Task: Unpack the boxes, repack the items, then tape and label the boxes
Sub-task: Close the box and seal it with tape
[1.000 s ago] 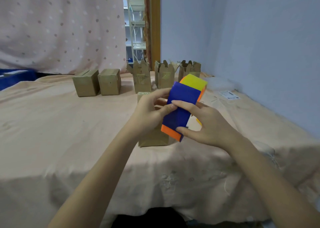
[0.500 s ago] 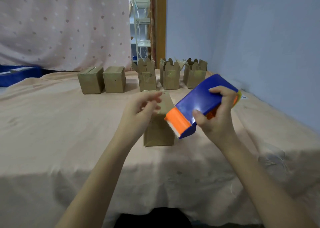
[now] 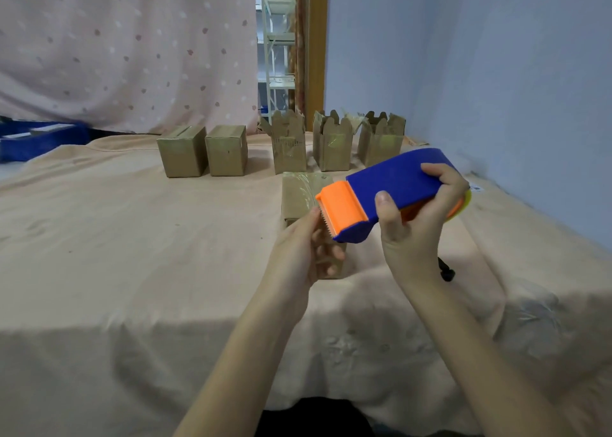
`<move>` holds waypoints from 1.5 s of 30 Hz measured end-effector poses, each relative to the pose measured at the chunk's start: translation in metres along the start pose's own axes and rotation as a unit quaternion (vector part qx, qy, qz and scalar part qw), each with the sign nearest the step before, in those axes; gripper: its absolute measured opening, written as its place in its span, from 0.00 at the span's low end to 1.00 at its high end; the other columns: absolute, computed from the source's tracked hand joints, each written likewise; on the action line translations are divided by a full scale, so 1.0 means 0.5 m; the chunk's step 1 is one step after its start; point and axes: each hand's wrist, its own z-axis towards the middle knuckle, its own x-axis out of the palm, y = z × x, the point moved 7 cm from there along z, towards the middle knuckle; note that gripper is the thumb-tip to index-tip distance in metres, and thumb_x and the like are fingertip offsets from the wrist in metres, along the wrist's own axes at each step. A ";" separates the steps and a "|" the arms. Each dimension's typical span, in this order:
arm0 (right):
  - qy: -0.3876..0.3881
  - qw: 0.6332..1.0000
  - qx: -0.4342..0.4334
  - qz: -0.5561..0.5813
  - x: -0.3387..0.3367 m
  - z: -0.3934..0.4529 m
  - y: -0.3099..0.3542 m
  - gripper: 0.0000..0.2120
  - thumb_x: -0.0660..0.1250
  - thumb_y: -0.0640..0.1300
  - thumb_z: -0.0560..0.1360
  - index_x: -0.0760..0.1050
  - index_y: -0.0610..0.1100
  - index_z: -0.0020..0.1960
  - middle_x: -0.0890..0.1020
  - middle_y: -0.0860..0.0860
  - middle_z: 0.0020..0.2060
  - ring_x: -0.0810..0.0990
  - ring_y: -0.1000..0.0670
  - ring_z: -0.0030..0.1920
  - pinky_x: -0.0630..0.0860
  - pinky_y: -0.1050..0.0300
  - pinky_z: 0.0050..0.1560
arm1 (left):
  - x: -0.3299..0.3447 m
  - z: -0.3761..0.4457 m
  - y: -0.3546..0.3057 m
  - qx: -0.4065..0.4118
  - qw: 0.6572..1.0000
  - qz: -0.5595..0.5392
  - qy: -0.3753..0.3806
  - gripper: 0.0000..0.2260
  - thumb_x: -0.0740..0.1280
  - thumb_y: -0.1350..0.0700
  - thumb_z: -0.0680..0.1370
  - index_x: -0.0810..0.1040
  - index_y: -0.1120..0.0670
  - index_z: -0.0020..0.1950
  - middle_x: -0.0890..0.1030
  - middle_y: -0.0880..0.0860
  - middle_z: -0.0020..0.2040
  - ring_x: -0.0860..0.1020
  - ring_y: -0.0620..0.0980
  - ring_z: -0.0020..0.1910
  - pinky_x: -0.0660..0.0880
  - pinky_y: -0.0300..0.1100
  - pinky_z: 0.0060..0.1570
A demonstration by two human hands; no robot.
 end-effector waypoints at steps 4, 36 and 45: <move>-0.018 1.000 0.007 0.016 -0.002 -0.003 0.005 0.23 0.64 0.44 0.70 0.57 0.38 0.58 0.63 0.56 0.52 0.72 0.71 0.50 0.71 0.76 0.40 | -0.005 -0.005 -0.007 0.048 0.995 0.073 -0.051 0.15 0.58 0.47 0.82 0.75 0.53 0.39 0.76 0.49 0.28 0.72 0.45 0.25 0.67 0.34 0.25; -0.139 0.990 -0.018 0.031 0.019 -0.045 0.049 0.30 0.69 0.46 0.67 0.55 0.43 0.60 0.63 0.52 0.58 0.74 0.60 0.56 0.75 0.71 0.40 | -0.031 -0.022 -0.079 0.303 0.885 0.307 -0.177 0.18 0.62 0.54 0.81 0.67 0.55 0.31 0.70 0.48 0.27 0.64 0.44 0.28 0.60 0.38 0.30; -0.164 0.986 0.005 0.038 0.009 -0.055 0.036 0.31 0.69 0.45 0.67 0.55 0.39 0.61 0.63 0.54 0.57 0.74 0.62 0.55 0.75 0.71 0.40 | -0.018 -0.014 -0.073 0.272 0.902 0.304 -0.141 0.18 0.60 0.55 0.82 0.66 0.55 0.31 0.69 0.48 0.27 0.64 0.43 0.28 0.60 0.33 0.28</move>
